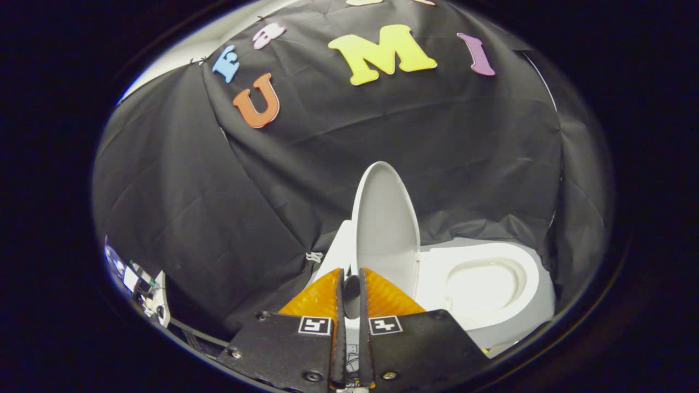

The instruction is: Open the toilet lid.

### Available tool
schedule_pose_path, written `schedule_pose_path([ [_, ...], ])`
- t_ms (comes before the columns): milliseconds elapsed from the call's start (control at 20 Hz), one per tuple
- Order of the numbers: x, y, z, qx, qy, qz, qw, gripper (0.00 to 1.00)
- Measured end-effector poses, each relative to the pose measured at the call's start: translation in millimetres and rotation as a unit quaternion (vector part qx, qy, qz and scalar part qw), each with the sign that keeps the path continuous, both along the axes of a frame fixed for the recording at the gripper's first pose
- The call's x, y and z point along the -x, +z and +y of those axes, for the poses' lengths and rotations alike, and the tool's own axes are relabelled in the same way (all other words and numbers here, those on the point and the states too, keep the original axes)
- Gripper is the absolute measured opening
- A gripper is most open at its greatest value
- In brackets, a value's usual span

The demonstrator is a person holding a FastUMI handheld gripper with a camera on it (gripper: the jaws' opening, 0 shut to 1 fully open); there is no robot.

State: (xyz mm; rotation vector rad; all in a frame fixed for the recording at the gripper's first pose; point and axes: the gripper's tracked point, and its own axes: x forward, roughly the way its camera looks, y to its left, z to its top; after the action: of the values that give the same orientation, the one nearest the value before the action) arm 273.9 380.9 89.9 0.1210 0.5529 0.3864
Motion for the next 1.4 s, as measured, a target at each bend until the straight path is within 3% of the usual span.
schedule_pose_path([
  [450, 0, -12, 44, 0.023, 0.019, 0.000, 1.000, 0.12],
  [700, -1, -9, 47, 0.051, 0.010, -0.020, 0.998, 0.12],
  [850, 1, -13, 42, 0.040, 0.026, -0.016, 0.999, 0.22],
  [1000, 21, -27, 28, -0.014, 0.044, 0.040, 0.998, 0.37],
  [1100, 31, -22, 12, -0.036, 0.041, 0.028, 0.998, 0.47],
  [1250, 48, -12, -24, -0.016, 0.027, -0.013, 0.999, 0.60],
  [1400, 74, 2, -68, 0.014, 0.020, -0.070, 0.997, 0.64],
])
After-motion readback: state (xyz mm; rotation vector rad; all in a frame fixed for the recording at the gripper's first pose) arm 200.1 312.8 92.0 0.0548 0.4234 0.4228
